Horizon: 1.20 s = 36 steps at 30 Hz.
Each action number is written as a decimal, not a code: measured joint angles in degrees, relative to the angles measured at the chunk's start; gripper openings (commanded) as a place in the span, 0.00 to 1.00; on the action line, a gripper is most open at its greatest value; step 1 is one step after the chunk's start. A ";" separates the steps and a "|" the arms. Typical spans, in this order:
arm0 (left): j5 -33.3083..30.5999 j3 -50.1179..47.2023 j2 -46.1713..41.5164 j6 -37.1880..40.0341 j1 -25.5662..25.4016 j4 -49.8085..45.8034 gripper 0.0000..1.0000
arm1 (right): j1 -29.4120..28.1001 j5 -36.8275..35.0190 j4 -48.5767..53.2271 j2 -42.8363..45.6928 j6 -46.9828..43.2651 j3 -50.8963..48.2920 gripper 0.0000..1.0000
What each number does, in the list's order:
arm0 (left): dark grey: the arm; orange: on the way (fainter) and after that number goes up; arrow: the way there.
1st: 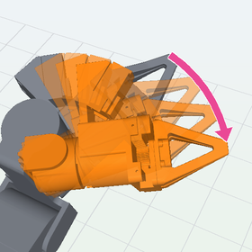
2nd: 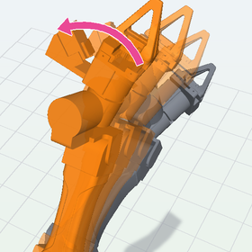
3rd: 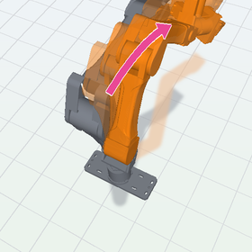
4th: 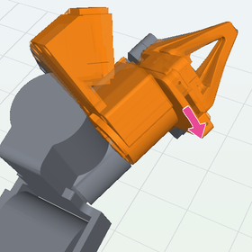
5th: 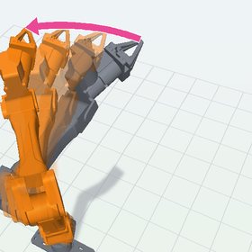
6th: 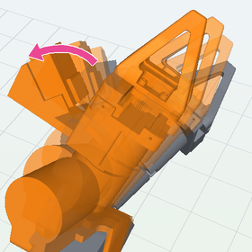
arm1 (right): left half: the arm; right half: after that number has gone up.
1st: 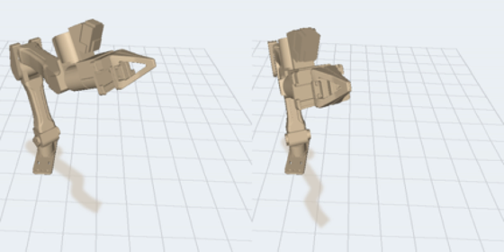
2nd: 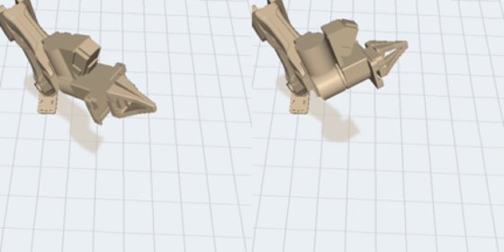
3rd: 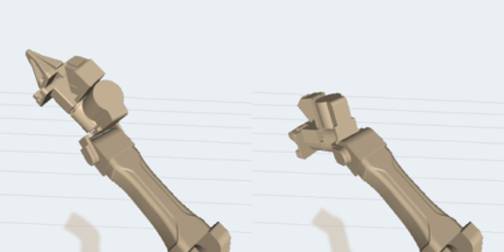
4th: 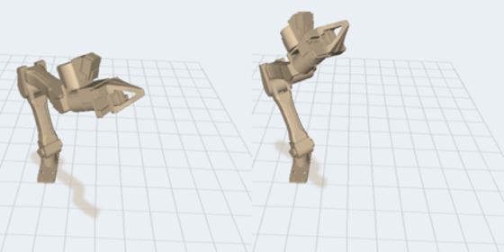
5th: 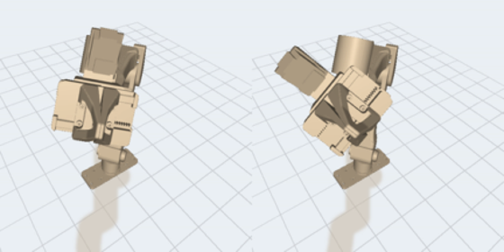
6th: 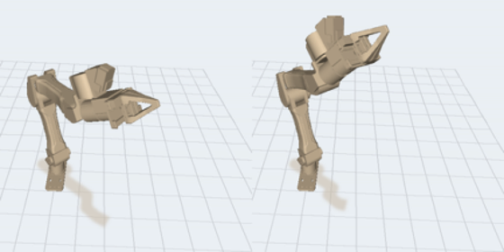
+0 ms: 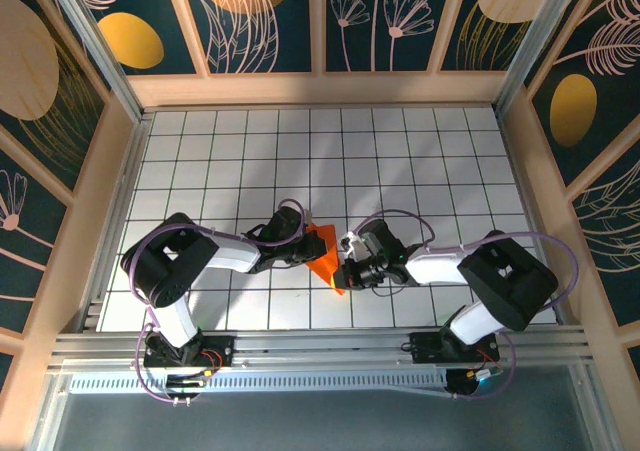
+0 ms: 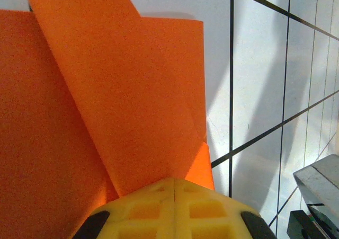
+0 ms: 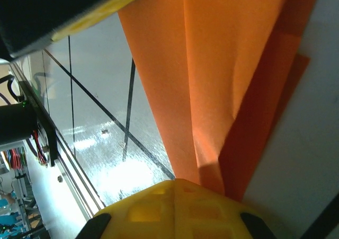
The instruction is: Fold a paper plane with a square sheet of paper (fold left side to right side)
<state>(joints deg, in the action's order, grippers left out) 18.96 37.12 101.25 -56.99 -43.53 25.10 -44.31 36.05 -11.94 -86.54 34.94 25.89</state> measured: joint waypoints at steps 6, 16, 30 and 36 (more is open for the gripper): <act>0.00 0.00 0.00 0.07 0.00 0.00 0.00 | -0.42 0.00 -0.44 0.00 0.15 -0.42 0.00; 0.02 0.00 0.00 0.39 0.00 0.00 0.00 | -0.81 -0.07 -1.03 0.00 0.17 -0.57 0.00; -0.09 0.00 0.00 0.39 -0.04 0.00 0.00 | -1.66 -1.57 -0.70 0.00 0.13 -0.57 0.00; -0.11 0.00 0.00 0.39 -0.04 0.00 0.00 | -2.10 -2.19 -0.94 0.20 0.15 -0.98 0.00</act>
<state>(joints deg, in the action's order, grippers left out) 18.85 37.12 101.25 -56.60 -43.57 25.10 -46.41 33.87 -12.88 -86.35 35.09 24.91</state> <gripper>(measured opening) 0.048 0.051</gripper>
